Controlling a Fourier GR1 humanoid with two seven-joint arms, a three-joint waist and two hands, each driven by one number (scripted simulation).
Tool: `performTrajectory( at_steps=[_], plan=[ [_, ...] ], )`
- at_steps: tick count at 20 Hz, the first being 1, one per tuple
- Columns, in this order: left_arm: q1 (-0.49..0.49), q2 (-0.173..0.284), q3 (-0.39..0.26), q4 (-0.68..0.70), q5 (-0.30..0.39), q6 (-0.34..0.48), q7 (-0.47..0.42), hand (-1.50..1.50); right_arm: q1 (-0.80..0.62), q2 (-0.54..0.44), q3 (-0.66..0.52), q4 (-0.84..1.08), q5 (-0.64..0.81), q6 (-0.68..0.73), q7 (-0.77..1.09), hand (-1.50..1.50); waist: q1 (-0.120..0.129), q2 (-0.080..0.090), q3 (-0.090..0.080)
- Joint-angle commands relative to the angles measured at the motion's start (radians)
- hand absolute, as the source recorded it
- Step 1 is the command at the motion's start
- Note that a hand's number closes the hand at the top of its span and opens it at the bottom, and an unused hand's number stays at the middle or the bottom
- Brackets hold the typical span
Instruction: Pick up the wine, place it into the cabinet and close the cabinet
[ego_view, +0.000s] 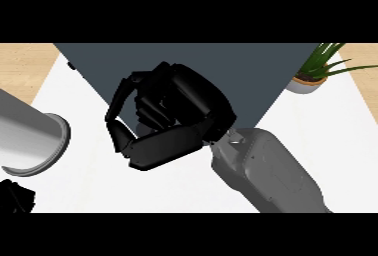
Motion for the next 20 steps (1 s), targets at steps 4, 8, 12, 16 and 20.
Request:
performTrajectory(
  at_steps=[4,8,12,16,20],
  plan=[
    [-0.014,-0.046,-0.019,-0.038,-0.042,0.012,0.061,1.5,-0.074,0.0,-0.022,0.238,0.019,0.007,-0.113,1.5,0.001,0.008,0.0],
    [-0.008,-0.051,0.011,-0.051,-0.048,0.019,0.065,1.5,-0.036,-0.032,-0.128,0.303,0.052,0.117,-0.147,1.5,-0.004,0.008,0.001],
    [0.036,-0.051,0.011,-0.033,-0.064,-0.032,0.012,1.5,-0.065,-0.097,-0.207,0.387,0.012,0.198,-0.169,1.5,0.017,0.012,0.0],
    [-0.009,-0.06,0.016,0.008,-0.06,-0.025,0.026,1.5,-0.128,-0.112,-0.227,0.435,0.013,0.23,-0.164,1.5,0.014,0.016,0.0],
    [-0.032,-0.061,0.012,0.009,-0.05,-0.031,0.038,1.5,-0.109,-0.111,-0.225,0.476,0.035,0.239,-0.21,1.5,0.017,0.022,-0.001]
  ],
)
